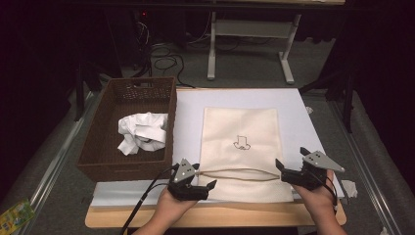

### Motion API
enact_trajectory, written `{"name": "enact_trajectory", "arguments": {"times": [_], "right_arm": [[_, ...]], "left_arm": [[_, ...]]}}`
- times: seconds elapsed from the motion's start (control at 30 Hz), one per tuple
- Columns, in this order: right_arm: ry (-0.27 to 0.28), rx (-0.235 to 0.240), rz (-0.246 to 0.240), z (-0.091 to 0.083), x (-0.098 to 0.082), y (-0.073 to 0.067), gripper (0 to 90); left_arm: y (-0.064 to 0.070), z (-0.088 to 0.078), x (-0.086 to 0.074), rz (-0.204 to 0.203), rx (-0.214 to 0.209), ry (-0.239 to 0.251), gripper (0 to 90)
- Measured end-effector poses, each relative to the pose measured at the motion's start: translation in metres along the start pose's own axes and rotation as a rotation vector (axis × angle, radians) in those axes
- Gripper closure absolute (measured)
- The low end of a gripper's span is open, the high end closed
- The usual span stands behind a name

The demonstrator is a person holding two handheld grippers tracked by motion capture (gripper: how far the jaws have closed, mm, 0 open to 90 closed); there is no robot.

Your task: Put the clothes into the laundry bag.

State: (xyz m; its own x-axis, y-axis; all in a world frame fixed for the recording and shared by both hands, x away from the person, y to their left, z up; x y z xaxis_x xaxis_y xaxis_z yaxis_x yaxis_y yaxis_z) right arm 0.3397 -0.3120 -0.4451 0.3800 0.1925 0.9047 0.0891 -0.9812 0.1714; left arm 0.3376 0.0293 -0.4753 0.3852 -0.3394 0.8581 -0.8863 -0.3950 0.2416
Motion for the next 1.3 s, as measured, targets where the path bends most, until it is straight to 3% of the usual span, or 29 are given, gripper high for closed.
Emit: {"name": "enact_trajectory", "arguments": {"times": [0.2,0.23,0.3,0.43,0.67,0.7,0.77,0.83,0.9,0.93,0.97,1.0,1.07,1.13,1.17,1.23,1.3], "right_arm": [[-0.013,0.002,0.007,0.002,-0.002,0.0,6.1],[-0.017,0.0,0.008,0.003,-0.003,0.001,6.4],[-0.02,0.0,0.011,0.004,-0.003,0.001,6.4],[-0.024,0.003,0.018,0.006,-0.003,0.002,6.5],[-0.014,0.008,0.015,0.005,0.0,-0.001,7.0],[-0.015,0.009,0.017,0.005,0.0,-0.002,7.0],[-0.011,0.008,0.015,0.005,0.0,-0.002,7.0],[-0.01,0.013,0.016,0.006,0.0,-0.002,7.2],[-0.017,0.01,0.023,0.006,0.0,-0.002,7.1],[-0.017,0.01,0.023,0.006,0.0,-0.002,7.1],[-0.014,0.007,0.017,0.006,0.0,-0.001,7.1],[-0.014,0.007,0.017,0.006,0.0,-0.001,7.1],[-0.012,0.008,0.016,0.006,-0.001,0.0,7.2],[-0.017,0.011,0.012,0.008,-0.001,0.0,7.3],[-0.031,0.018,0.012,0.01,-0.003,-0.001,7.5],[-0.051,0.017,0.012,0.013,-0.005,-0.001,7.6],[-0.081,0.012,0.023,0.019,-0.007,-0.001,7.8]], "left_arm": [[-0.006,0.004,-0.015,-0.034,0.01,-0.076,30.4],[-0.008,0.001,-0.018,-0.036,0.012,-0.089,35.6],[-0.011,0.0,-0.02,-0.042,0.034,-0.097,39.6],[-0.011,-0.001,-0.024,-0.071,0.015,-0.113,43.7],[-0.005,0.007,-0.034,-0.036,0.055,-0.181,55.2],[-0.005,0.007,-0.034,-0.019,0.069,-0.183,59.2],[-0.005,0.007,-0.034,-0.024,0.061,-0.182,70.3],[-0.006,0.007,-0.034,-0.007,0.068,-0.184,86.1],[-0.007,0.007,-0.033,-0.004,0.081,-0.188,87.1],[-0.01,0.005,-0.032,-0.003,0.119,-0.192,87.1],[-0.022,-0.001,-0.031,-0.016,0.198,-0.189,87.1],[-0.022,-0.001,-0.031,-0.016,0.198,-0.189,86.8],[-0.034,-0.01,-0.031,-0.055,0.247,-0.166,86.0],[-0.035,-0.015,-0.029,-0.07,0.227,-0.116,80.6],[-0.033,-0.016,-0.026,-0.067,0.203,-0.08,68.2],[-0.024,-0.018,-0.017,-0.024,0.146,-0.019,58.9],[-0.019,-0.019,-0.011,0.016,0.13,0.025,52.5]]}}
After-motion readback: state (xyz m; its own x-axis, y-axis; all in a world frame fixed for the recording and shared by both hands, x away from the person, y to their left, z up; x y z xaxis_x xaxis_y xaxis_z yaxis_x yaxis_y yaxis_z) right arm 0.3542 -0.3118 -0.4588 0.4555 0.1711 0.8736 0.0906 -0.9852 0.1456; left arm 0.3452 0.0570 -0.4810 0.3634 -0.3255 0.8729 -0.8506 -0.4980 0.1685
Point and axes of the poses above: each handheld gripper's, and its own axes: z roughly forward along the jaws, x roughly out of its top, y roughly to its right, the point moved 4 cm from there along z, roughly forward along the jaws, and after that the axes turned 15 degrees about -x, right-handed, at the moved point
